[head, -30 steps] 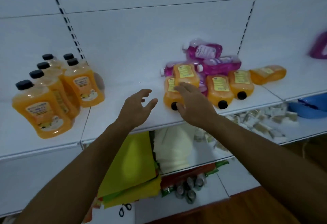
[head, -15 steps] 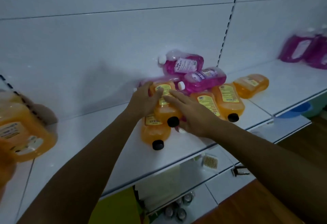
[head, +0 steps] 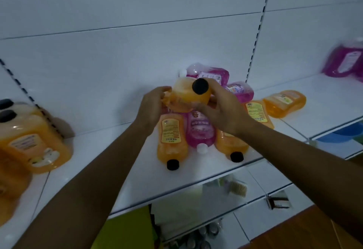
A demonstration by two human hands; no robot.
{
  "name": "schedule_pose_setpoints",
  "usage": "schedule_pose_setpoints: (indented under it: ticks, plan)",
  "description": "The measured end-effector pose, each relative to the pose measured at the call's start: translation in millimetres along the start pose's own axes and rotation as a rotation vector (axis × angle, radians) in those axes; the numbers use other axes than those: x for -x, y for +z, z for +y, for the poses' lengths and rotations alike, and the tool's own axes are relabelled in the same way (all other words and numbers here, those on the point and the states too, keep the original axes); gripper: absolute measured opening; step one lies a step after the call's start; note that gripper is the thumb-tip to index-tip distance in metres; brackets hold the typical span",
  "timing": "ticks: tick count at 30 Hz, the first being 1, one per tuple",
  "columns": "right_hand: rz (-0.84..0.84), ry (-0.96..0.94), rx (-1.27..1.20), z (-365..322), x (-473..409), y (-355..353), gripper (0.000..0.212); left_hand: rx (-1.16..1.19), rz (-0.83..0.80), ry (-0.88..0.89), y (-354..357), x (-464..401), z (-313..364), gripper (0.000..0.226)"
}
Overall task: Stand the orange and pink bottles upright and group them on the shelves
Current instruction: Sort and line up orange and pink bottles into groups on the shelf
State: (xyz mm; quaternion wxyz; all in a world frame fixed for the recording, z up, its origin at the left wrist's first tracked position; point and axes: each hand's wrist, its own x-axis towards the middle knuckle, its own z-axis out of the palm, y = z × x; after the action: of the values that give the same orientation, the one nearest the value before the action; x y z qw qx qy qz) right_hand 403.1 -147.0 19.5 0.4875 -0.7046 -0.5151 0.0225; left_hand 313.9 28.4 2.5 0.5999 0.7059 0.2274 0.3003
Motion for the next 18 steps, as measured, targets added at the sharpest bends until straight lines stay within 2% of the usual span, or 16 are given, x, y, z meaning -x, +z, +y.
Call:
schedule_pose_setpoints:
  ticks: [5, 8, 11, 15, 18]
  plan:
    - [-0.046, -0.058, -0.165, -13.2, 0.5, -1.7, 0.039, -0.249, 0.093, 0.124, -17.8, 41.0, 0.8, 0.030]
    - [-0.073, -0.052, -0.233, -19.5, 3.6, 6.2, 0.043, -0.265, 0.124, 0.091, -26.9, 76.6, 0.3, 0.041]
    - [-0.120, -0.062, -0.231, -28.2, 6.8, 23.6, 0.043, -0.312, 0.201, 0.070, -43.2, 113.0, -10.1, 0.046]
    - [-0.219, -0.132, -0.175, -49.5, 11.1, 64.0, 0.040, -0.534, 0.371, 0.063, -82.9, 155.8, -29.4, 0.049]
    - [-0.335, -0.185, -0.150, -74.0, 10.5, 103.8, 0.050, -0.576, 0.476, 0.055, -119.9, 183.2, -40.2, 0.053]
